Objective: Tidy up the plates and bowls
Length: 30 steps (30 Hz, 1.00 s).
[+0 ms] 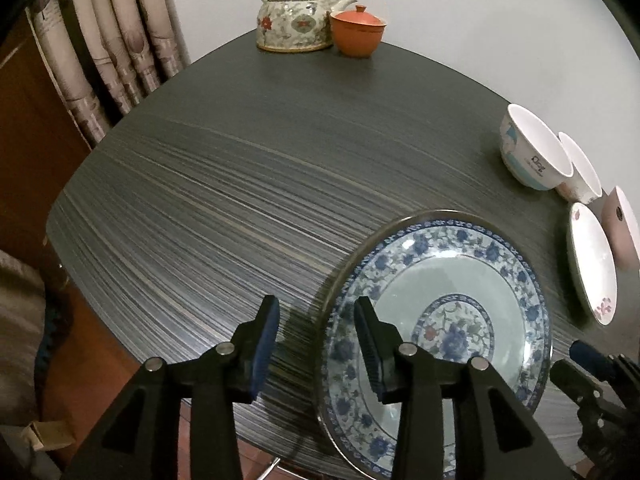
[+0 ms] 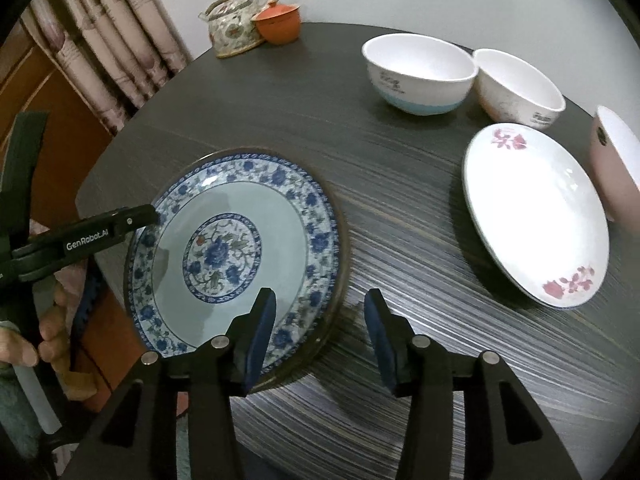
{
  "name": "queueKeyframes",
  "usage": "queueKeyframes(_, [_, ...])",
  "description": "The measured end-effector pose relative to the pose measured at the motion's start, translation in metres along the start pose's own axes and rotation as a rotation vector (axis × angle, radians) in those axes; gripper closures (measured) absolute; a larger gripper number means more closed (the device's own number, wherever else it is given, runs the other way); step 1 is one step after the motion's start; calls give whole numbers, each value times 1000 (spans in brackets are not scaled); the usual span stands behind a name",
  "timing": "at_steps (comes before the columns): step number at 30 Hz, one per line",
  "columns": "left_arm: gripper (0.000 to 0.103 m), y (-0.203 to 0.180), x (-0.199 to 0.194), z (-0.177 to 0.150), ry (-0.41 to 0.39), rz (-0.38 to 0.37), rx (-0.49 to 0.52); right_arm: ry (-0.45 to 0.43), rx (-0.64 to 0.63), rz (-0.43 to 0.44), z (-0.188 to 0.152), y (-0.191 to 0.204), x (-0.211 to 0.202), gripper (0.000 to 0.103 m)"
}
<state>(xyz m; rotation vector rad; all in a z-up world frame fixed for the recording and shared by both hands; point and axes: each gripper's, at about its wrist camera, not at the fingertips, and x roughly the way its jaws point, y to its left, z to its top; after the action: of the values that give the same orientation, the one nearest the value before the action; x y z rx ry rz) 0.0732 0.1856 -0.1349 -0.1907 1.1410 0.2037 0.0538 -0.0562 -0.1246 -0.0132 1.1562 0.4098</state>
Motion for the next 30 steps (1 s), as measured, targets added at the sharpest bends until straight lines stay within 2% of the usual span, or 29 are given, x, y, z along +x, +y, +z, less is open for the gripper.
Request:
queueKeyframes(2, [48, -3, -4, -1, -4, -2, 4, -8, 20, -1, -3, -7, -4, 59])
queueKeyframes(3, [47, -5, -7, -2, -15, -1, 11, -12, 27, -3, -4, -9, -5, 59])
queueKeyframes(8, [45, -15, -21, -8, -29, -3, 48, -40, 69, -12, -11, -25, -17, 59])
queueKeyframes(10, [44, -21, -25, -10, -34, -10, 53, -58, 93, -16, -15, -33, -23, 54])
queueKeyframes(13, [44, -32, -38, -15, -53, -24, 64, -93, 119, -30, -20, -41, -34, 51])
queueKeyframes(16, [43, -52, -53, -21, -104, -11, 132, -120, 140, -41, -25, -49, -44, 51])
queueKeyframes(23, [37, -96, -89, -40, -183, -52, 244, -208, 215, -58, -47, -74, -77, 49])
queueKeyframes(30, [37, -147, -97, -51, -178, -103, 343, -267, 304, -86, -66, -103, -98, 47])
